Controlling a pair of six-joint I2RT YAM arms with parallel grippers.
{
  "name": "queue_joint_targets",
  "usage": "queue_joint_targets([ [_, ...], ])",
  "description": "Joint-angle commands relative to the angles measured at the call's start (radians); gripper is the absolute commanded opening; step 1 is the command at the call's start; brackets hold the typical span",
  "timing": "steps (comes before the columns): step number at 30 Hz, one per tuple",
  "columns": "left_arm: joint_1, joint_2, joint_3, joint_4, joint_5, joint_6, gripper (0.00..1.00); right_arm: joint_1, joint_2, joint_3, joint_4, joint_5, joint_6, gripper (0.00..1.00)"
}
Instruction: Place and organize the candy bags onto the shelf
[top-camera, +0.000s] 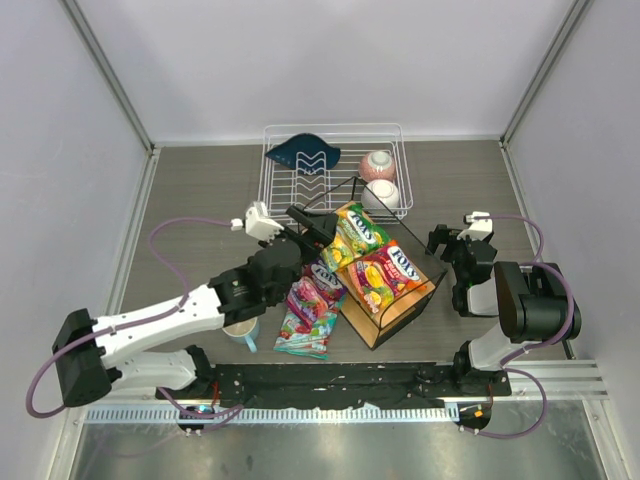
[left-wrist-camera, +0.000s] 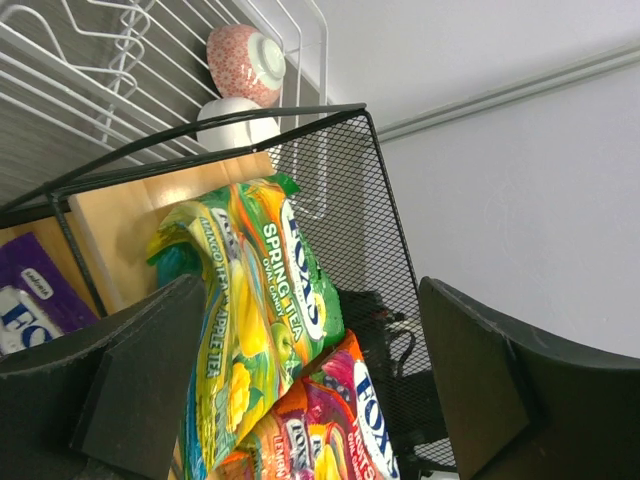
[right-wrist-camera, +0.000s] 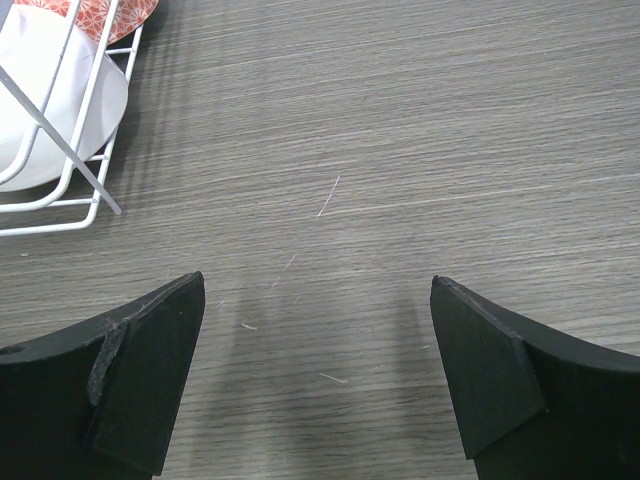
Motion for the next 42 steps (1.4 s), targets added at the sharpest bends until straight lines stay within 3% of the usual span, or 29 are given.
queue_joint_targets([
  [1,-0.004,-0.093,0.045,-0.130,-0.017,0.062,0.94,0.005,-0.024,0.019,0.048,0.007,-0.017,1.00],
  [8,-0.004,-0.214,0.062,-0.285,0.074,0.235,1.00,0.005,-0.024,0.018,0.048,0.007,-0.017,1.00],
  [11,-0.004,-0.231,0.056,-0.223,0.160,0.471,1.00,0.005,-0.024,0.018,0.048,0.007,-0.017,1.00],
  [12,-0.004,-0.227,0.049,-0.186,0.252,0.614,1.00,0.005,-0.024,0.018,0.048,0.007,-0.017,1.00],
  [15,-0.003,-0.187,0.042,-0.095,0.438,0.806,1.00,0.005,-0.024,0.018,0.048,0.007,-0.017,1.00],
  [16,-0.003,-0.166,0.057,-0.094,0.455,0.902,1.00,0.005,-0.024,0.019,0.048,0.007,-0.017,1.00],
  [20,-0.001,-0.046,0.130,-0.100,0.481,1.056,1.00,0.005,-0.024,0.018,0.048,0.007,-0.018,1.00],
  [29,0.132,0.074,0.190,-0.012,0.708,1.121,0.97,0.005,-0.024,0.018,0.048,0.007,-0.017,1.00],
  [35,0.250,0.135,0.206,0.014,0.864,1.081,0.81,0.005,-0.024,0.019,0.046,0.005,-0.017,1.00],
  [42,0.270,0.227,0.220,0.049,0.972,1.036,0.63,0.005,-0.024,0.018,0.048,0.007,-0.015,1.00],
])
